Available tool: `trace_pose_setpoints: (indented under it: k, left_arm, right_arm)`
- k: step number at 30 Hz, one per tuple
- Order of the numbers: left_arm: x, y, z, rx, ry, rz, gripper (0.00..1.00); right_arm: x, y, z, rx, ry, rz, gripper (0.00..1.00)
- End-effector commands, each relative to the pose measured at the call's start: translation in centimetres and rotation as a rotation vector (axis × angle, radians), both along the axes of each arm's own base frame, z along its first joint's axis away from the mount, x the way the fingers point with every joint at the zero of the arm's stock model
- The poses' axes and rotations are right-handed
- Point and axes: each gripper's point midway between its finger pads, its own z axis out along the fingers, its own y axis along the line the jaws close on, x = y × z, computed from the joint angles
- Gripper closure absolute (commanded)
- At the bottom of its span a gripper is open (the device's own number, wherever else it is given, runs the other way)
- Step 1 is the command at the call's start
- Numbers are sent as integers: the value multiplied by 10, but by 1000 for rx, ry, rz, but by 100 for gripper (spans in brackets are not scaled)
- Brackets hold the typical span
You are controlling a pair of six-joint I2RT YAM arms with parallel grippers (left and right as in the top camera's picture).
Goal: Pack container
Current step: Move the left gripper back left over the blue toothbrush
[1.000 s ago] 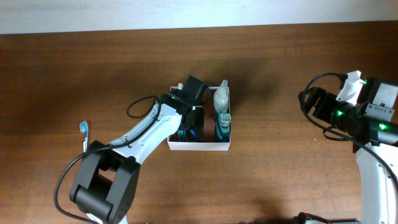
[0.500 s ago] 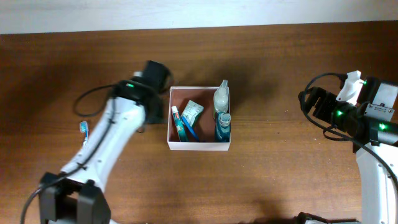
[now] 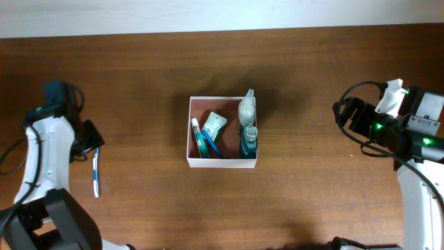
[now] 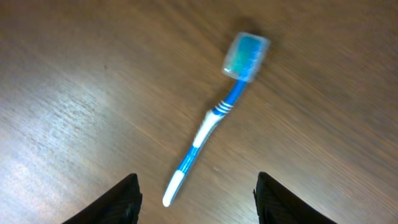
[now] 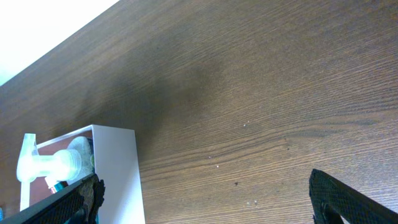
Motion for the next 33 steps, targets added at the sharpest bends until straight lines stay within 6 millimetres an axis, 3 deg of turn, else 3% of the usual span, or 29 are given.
trace_pose_setpoints:
  k: [1, 10, 23, 26, 33]
  left_arm:
    - [-14, 12, -15, -27, -9, 42, 40]
    - [-59, 37, -66, -42, 11, 203, 40]
    - [-76, 20, -91, -108, 29, 206, 40]
    - [-76, 16, -95, -122, 23, 204, 41]
    - [-53, -1, -94, -244, -82, 179, 52]
  right_arm:
    - [3, -3, 6, -14, -16, -6, 2]
    - [3, -3, 6, -14, -16, -6, 2]
    - [3, -3, 6, -14, -16, -6, 2]
    - [3, -3, 6, -14, -16, -6, 2]
    - [3, -3, 6, -14, -16, -6, 2]
